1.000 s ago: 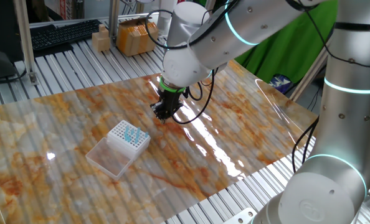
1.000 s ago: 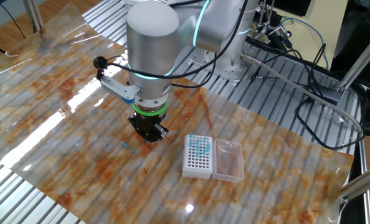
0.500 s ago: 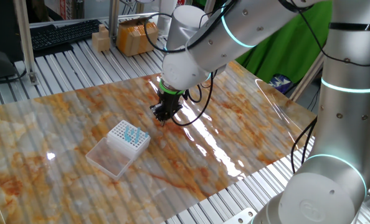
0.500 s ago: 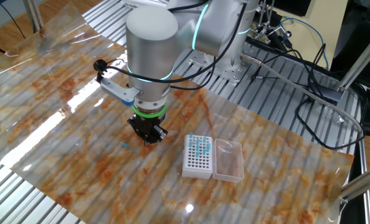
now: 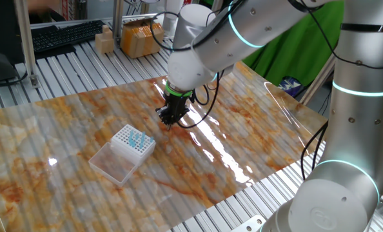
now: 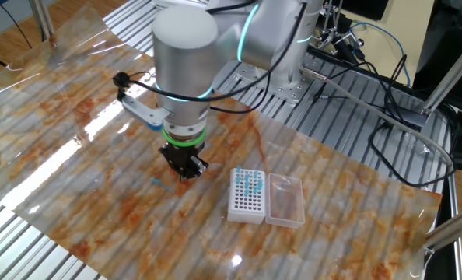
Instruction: Insert a medium pipette tip into the holder for medium pipette tips
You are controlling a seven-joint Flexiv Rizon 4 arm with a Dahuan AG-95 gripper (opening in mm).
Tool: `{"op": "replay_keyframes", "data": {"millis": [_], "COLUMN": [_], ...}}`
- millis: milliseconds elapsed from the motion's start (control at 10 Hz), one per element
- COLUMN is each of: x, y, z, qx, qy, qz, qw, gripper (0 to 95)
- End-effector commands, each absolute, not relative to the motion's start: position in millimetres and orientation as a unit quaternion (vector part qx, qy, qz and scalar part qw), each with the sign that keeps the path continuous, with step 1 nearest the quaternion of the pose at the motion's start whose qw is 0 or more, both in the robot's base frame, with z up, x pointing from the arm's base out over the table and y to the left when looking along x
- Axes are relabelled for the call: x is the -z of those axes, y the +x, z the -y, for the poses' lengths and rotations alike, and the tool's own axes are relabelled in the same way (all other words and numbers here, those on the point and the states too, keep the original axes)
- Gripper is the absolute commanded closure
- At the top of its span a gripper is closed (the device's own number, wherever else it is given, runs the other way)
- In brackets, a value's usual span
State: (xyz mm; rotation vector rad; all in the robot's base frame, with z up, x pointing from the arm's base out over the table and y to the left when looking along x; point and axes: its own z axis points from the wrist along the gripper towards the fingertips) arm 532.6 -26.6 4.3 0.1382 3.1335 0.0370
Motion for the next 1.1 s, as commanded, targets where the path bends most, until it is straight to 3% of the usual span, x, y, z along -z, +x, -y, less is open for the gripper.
{"op": "replay_keyframes", "data": {"millis": [100,600,1100], "x": [-3.2,-10.9,-21.3], "y": [533.5,534.5,535.8], "z": [26.9,35.3,48.5], "qx": [-0.012,-0.050,-0.047], "qy": [0.059,0.121,0.170], "qz": [-0.998,-0.990,-0.983], "qw": [0.003,-0.042,-0.059], "gripper": [95.0,95.0,95.0]}}
